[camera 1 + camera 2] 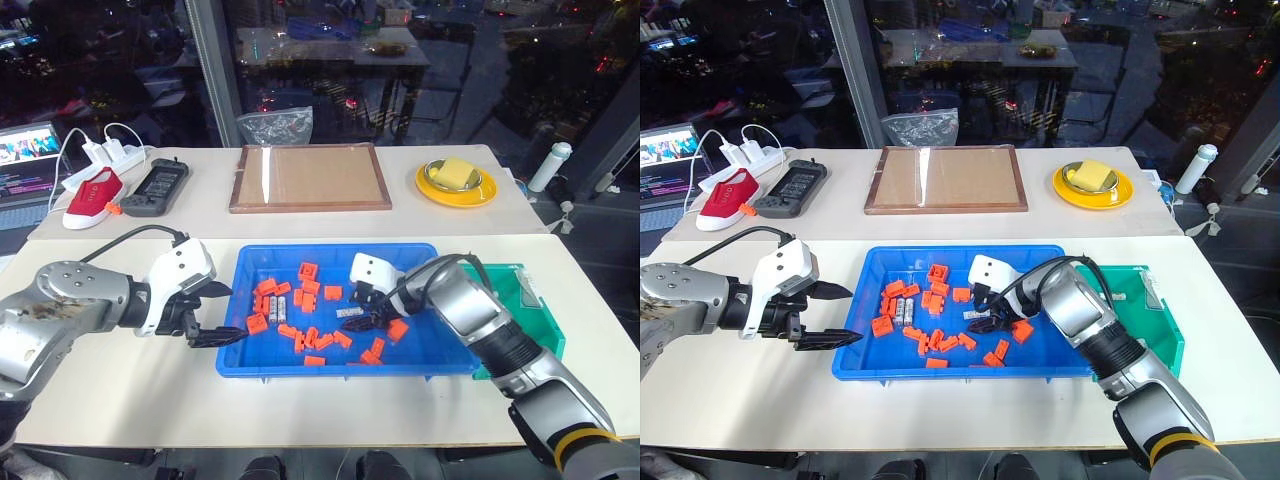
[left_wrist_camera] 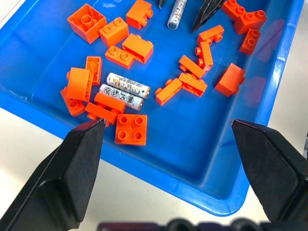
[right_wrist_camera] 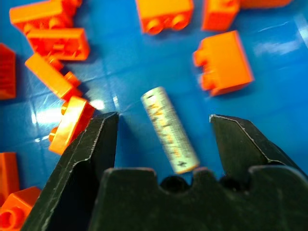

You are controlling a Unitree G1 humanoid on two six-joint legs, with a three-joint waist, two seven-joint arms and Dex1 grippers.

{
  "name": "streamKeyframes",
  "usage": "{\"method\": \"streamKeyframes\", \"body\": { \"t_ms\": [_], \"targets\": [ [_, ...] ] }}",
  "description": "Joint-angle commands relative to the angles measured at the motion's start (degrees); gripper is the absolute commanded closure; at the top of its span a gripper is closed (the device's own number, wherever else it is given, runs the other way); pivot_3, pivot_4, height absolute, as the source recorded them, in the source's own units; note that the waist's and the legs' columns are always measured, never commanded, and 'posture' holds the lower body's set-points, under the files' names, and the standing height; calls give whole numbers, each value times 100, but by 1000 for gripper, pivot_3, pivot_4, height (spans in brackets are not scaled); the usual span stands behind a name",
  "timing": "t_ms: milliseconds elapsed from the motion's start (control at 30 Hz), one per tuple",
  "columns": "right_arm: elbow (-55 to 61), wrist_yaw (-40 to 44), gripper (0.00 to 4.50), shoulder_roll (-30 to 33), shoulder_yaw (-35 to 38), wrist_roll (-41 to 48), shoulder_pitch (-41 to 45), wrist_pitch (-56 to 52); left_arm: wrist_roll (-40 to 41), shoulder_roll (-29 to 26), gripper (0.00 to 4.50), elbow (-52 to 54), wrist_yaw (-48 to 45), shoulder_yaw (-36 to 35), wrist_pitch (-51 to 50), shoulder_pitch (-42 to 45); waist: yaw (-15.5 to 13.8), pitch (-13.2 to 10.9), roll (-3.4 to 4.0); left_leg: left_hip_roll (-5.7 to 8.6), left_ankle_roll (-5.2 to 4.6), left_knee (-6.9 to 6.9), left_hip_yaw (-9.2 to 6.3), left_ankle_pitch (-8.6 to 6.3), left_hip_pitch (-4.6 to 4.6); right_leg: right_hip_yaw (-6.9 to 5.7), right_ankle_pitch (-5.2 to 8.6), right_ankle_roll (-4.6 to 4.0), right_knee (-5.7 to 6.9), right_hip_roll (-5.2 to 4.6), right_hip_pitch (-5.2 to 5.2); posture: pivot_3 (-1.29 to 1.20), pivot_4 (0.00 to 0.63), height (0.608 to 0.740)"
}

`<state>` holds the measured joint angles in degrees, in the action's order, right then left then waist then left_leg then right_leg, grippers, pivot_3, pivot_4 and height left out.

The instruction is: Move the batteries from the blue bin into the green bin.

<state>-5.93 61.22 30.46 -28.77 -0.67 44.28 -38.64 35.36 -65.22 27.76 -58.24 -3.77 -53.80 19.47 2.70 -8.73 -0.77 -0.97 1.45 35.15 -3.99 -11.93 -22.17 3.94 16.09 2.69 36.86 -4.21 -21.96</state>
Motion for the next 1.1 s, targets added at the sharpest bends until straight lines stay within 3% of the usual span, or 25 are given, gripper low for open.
{"method": "streamKeyframes", "body": {
  "t_ms": [33, 167, 400, 567, 700, 767, 900, 1100],
  "targets": [
    [49, 71, 2936, 88, -51, -136, 2, 277, 13, -62, 0, 22, -33, -107, 59, 136, 0, 0, 0, 0, 0, 0, 0, 0, 1, 0, 0, 0, 0, 0, 0, 0, 150, 740],
    [217, 119, 4237, 197, 38, -135, -44, 265, 162, 111, 0, -35, 10, -71, -23, 450, -11, 1, -2, 0, 0, 3, 0, 0, -2, 0, 0, 0, 0, 0, 1, 0, 150, 740],
    [1429, 296, 4240, 341, 1292, 982, 161, -607, 110, 283, 0, -321, -237, 320, 89, 869, -8, 0, -2, 1, 0, 3, -1, 1, -8, 0, 0, 0, 2, -1, -2, 0, 150, 740],
    [1723, 234, 4240, 1351, 2146, 1110, 145, -704, -60, 526, 0, -666, -454, 718, 280, 1384, -56, -1, -3, 4, 0, 5, -2, 0, -10, -1, 0, 0, -2, -3, 1, 0, 150, 740],
    [1824, 58, 4240, 2031, 3060, 1220, -379, -187, -168, 785, 0, -917, -572, 917, 457, 1724, -131, -1, -4, 11, -1, 9, 2, 0, -16, -1, 1, 1, -14, -11, 3, 0, 150, 740],
    [1932, 132, 4240, 2334, 3095, 1246, -546, -323, -185, 847, 0, -972, -611, 924, 484, 1788, -121, -1, -4, 9, -1, 7, 4, -1, -15, -1, 1, 1, -14, -10, 2, 0, 150, 740],
    [2040, 504, 4240, 3598, 4032, 1157, -1854, -614, -638, 1546, 0, -1660, -267, 1048, 1116, 2317, -174, 2, 2, 6, -2, 8, 9, 0, -14, 0, 0, 1, -12, -8, 1, 0, 150, 740],
    [2073, 302, 4240, 3926, 4032, 1152, -2694, -806, -795, 1790, 0, -1854, -410, 1086, 1383, 2412, -29, 2, 3, 5, -4, 17, 27, 0, -3, 11, 1, 2, -13, -12, 17, 0, 150, 740]
  ]
}}
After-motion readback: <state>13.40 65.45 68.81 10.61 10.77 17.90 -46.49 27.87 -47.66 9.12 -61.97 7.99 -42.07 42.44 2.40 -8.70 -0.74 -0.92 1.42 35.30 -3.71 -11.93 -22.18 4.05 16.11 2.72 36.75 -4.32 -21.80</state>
